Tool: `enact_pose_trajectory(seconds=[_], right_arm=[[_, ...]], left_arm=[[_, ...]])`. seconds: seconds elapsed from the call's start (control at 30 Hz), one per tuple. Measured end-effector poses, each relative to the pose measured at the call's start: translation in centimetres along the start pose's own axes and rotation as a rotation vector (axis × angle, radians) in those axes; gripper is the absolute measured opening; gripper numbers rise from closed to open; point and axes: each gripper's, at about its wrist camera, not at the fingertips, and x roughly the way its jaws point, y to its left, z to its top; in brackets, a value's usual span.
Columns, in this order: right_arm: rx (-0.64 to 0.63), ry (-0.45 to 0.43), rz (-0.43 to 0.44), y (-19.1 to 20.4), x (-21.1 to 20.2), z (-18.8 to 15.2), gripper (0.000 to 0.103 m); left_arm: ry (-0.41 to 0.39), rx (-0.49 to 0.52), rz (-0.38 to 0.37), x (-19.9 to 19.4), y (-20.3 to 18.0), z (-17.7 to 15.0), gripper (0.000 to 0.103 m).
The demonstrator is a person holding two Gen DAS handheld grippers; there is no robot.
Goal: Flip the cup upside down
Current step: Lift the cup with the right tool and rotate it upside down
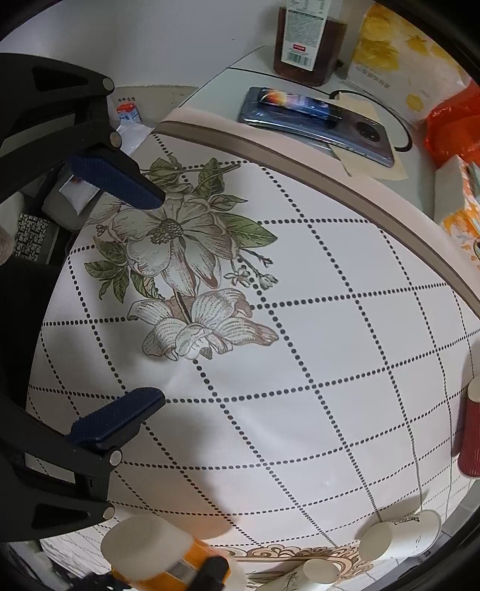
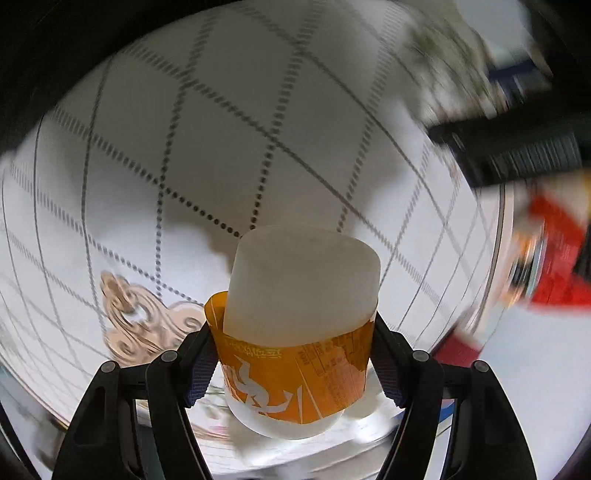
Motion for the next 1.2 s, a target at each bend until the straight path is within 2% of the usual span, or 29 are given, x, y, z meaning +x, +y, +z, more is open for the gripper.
enact_pose_trajectory(seconds=[0.27, 0.43, 0.83, 1.0, 1.1, 1.13, 1.2], right_arm=[[0.526, 0.037, 0.238, -3.3, 0.1, -2.2, 0.075], [0.786, 0.06, 0.378, -1.9, 1.1, -4.9, 0.075], [1.25, 0.126, 0.666, 0.7, 3.1, -9.0, 0.075], [1.423, 0.156, 0.791, 1.8, 4.0, -10.6, 0.075], [1.483, 0.171, 0.838, 2.5, 4.6, -11.1, 0.075], [1.508, 0.183, 0.866, 2.7, 5.3, -11.4, 0.075], [1.559, 0.197, 0.912, 3.4, 5.9, -12.0, 0.075]], left_arm=[[-0.017, 0.062, 0.003, -1.4, -2.6, 1.5, 0.099], [-0.029, 0.107, 0.0, -2.1, -4.5, 2.5, 0.099], [-0.039, 0.177, -0.017, -3.0, -9.2, 3.9, 0.099], [-0.036, 0.187, -0.019, -3.0, -9.7, 4.2, 0.099], [-0.033, 0.19, -0.019, -3.1, -9.8, 4.3, 0.099], [-0.033, 0.191, -0.021, -1.7, -8.9, 3.8, 0.099], [-0.034, 0.194, -0.021, -1.7, -9.1, 3.9, 0.099]])
